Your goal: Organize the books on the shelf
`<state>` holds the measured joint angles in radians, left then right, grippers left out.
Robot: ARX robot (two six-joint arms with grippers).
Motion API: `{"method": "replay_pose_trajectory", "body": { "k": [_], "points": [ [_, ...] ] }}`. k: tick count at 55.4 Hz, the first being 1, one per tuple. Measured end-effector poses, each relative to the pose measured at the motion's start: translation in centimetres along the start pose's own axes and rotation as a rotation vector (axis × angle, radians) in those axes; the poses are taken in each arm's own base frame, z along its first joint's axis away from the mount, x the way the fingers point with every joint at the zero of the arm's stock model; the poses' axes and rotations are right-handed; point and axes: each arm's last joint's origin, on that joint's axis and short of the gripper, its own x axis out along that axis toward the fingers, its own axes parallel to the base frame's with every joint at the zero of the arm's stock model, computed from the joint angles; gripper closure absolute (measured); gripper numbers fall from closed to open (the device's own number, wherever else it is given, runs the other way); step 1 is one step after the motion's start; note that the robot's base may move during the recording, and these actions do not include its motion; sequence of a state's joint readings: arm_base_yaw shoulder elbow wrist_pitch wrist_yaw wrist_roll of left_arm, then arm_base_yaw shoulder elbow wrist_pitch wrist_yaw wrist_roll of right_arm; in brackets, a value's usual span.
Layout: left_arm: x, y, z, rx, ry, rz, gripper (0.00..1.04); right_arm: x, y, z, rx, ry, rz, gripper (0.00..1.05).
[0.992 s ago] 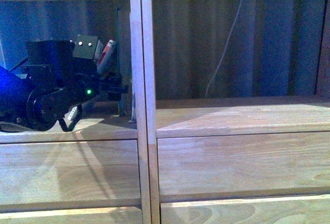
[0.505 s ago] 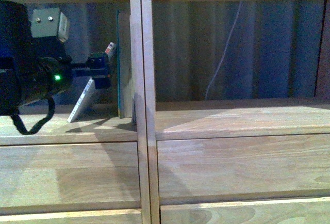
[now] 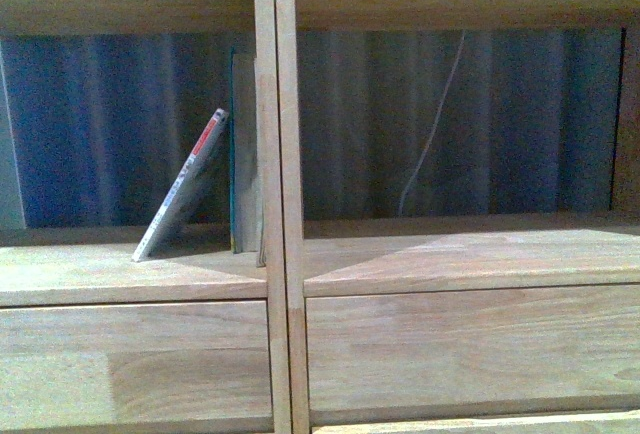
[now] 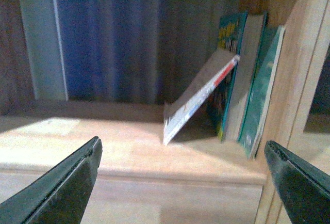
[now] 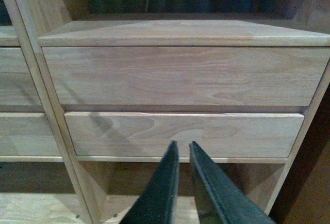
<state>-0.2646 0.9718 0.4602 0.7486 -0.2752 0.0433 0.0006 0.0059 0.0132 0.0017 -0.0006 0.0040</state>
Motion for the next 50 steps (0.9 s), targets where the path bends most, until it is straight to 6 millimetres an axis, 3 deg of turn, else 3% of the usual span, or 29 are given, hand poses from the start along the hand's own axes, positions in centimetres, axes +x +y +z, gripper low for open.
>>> {"method": "replay_pose_trajectory", "body": {
  "k": [11,23,29,34,50],
  "points": [
    [-7.1,1.7,-3.6,0.122,0.094,0.0,0.07,0.0,0.0,0.0,0.0,0.0,0.0,0.39],
    [-11.8,3.6,-7.8,0.237,0.205,0.055,0.07,0.0,0.0,0.0,0.0,0.0,0.0,0.07],
    [-12.7,4.1,-7.6,0.16,0.143,0.142,0.08,0.0,0.0,0.0,0.0,0.0,0.0,0.07],
    [-12.7,4.5,-8.5,0.11,0.222,0.048,0.23,0.0,0.0,0.0,0.0,0.0,0.002,0.07],
    [-12.7,4.9,-8.7,0.05,0.242,-0.013,0.7,0.0,0.0,0.0,0.0,0.0,0.0,0.07]
  ]
}}
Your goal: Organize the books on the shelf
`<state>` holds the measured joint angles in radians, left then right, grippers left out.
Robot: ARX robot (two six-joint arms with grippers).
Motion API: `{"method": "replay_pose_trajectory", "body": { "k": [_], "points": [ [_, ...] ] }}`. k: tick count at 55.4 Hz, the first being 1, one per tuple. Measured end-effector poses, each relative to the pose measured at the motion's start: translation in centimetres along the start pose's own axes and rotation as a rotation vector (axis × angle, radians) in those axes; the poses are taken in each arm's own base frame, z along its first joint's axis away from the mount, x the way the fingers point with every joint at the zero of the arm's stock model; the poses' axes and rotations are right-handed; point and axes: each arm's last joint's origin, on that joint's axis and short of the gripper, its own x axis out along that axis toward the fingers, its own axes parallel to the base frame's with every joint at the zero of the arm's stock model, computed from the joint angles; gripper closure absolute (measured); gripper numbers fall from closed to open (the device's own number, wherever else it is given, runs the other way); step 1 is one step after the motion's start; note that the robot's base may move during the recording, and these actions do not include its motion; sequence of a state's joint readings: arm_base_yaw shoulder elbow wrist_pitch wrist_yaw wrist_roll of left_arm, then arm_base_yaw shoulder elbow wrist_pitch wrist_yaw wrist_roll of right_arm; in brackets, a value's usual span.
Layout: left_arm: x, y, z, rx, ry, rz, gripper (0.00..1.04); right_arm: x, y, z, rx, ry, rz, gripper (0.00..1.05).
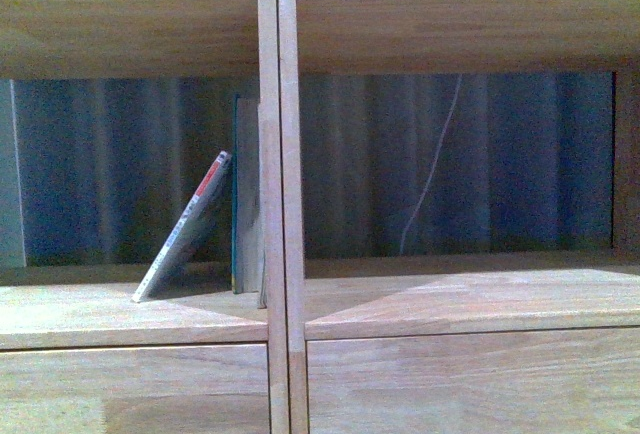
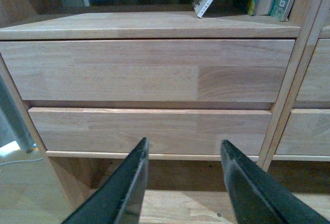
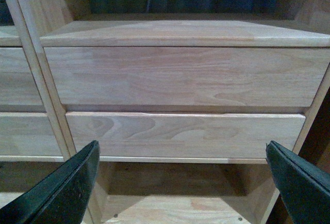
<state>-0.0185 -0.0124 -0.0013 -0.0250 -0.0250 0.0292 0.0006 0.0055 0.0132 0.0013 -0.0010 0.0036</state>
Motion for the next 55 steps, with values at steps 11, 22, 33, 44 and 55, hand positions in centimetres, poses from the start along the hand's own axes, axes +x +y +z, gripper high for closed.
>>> {"method": "replay_pose_trajectory", "body": {
  "k": [11,22,33,44,55],
  "points": [
    [0.0,0.04,0.0,-0.017,0.0,-0.01,1.03,0.0,0.0,0.0,0.0,0.0,0.0,0.07],
    [0.0,0.06,0.07,-0.021,-0.007,-0.009,1.02,0.0,0.0,0.0,0.0,0.0,0.0,0.07],
    [0.0,0.07,0.08,-0.024,-0.008,-0.009,0.67,0.0,0.0,0.0,0.0,0.0,0.0,0.07],
    [0.0,0.07,0.08,-0.024,-0.008,-0.009,0.28,0.0,0.0,0.0,0.0,0.0,0.0,0.07],
    [0.0,0.07,0.08,-0.024,-0.008,-0.009,0.08,0.0,0.0,0.0,0.0,0.0,0.0,0.07]
  ]
}}
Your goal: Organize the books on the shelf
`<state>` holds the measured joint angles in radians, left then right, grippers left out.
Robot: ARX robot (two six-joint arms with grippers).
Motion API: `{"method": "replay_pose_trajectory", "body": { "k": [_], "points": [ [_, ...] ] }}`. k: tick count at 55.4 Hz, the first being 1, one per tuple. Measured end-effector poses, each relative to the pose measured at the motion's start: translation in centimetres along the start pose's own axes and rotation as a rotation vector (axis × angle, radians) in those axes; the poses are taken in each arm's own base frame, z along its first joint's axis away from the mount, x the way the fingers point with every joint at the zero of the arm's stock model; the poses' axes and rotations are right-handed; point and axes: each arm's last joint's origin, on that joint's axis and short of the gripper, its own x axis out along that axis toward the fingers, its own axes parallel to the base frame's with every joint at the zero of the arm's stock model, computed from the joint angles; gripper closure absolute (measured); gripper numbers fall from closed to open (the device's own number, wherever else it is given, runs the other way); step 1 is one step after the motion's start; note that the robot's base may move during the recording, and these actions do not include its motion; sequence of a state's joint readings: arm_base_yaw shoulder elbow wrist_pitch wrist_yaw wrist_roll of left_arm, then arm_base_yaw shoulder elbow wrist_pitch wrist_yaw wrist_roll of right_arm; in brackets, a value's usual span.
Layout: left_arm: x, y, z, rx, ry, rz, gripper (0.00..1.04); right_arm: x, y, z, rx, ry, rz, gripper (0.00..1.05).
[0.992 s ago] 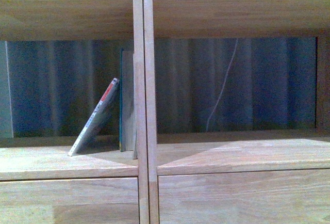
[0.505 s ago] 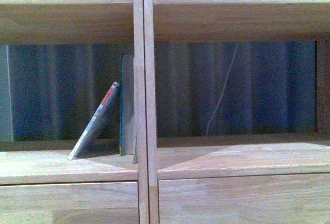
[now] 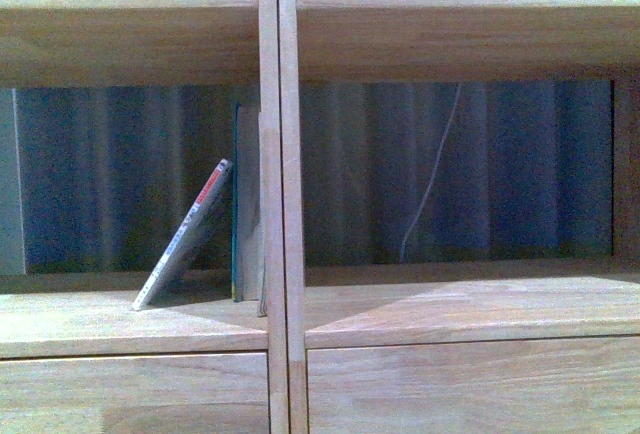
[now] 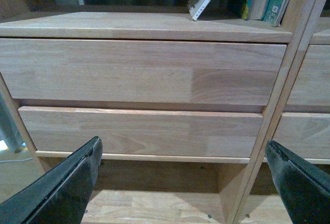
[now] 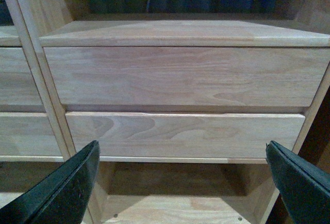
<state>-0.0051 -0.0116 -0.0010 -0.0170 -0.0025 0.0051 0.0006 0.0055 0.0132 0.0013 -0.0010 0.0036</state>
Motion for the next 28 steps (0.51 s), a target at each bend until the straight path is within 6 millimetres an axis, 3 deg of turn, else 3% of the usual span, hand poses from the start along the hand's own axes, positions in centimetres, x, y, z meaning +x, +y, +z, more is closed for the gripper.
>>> {"method": "replay_pose_trajectory", "body": {
  "k": [28],
  "points": [
    [0.0,0.0,0.0,0.0,0.0,0.0,0.07,0.0,0.0,0.0,0.0,0.0,0.0,0.07]
  ]
}}
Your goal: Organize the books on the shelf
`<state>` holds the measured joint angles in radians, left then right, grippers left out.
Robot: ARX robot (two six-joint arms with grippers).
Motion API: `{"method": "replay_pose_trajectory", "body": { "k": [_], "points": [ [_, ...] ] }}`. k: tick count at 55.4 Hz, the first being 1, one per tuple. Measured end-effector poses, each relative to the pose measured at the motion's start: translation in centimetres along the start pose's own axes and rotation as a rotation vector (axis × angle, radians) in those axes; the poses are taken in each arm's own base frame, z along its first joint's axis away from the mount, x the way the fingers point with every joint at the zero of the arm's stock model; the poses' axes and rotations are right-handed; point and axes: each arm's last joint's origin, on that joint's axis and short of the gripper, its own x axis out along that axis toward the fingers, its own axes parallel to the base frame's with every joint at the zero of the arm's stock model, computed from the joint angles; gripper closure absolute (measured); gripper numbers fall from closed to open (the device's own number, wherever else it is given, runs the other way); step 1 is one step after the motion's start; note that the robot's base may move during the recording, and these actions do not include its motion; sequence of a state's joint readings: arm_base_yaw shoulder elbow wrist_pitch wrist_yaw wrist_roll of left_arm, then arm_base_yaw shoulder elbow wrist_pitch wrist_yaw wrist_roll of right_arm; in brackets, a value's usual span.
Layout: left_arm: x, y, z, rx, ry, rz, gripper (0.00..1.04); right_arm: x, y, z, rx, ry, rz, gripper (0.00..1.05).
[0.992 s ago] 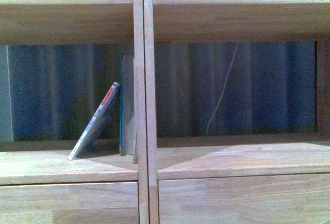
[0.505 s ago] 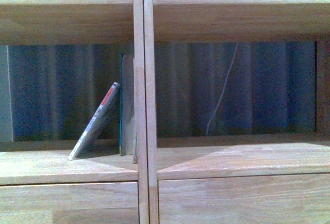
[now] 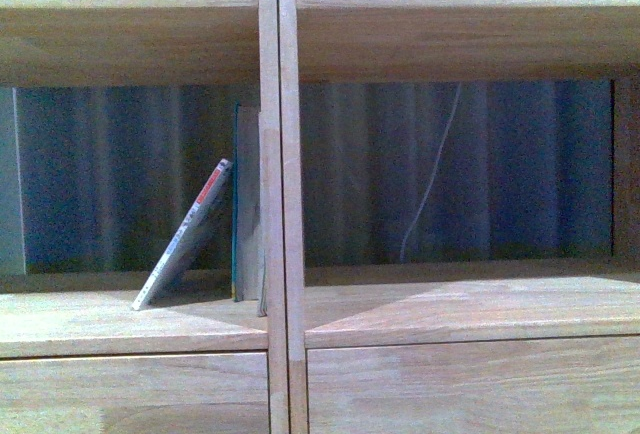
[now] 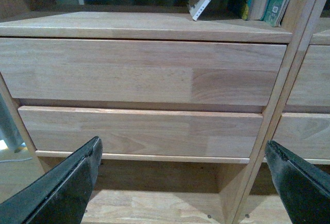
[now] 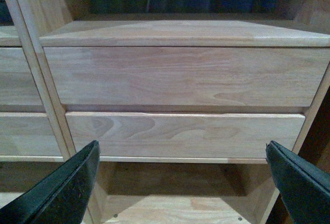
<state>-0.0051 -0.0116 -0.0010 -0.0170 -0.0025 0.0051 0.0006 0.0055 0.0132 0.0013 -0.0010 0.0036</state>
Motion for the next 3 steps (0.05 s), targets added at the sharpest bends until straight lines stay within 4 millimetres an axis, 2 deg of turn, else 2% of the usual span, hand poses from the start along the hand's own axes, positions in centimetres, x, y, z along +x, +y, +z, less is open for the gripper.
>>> {"method": "replay_pose_trajectory", "body": {
  "k": [3],
  "points": [
    [0.0,0.0,0.0,0.0,0.0,0.0,0.07,0.0,0.0,0.0,0.0,0.0,0.0,0.07]
  ]
}}
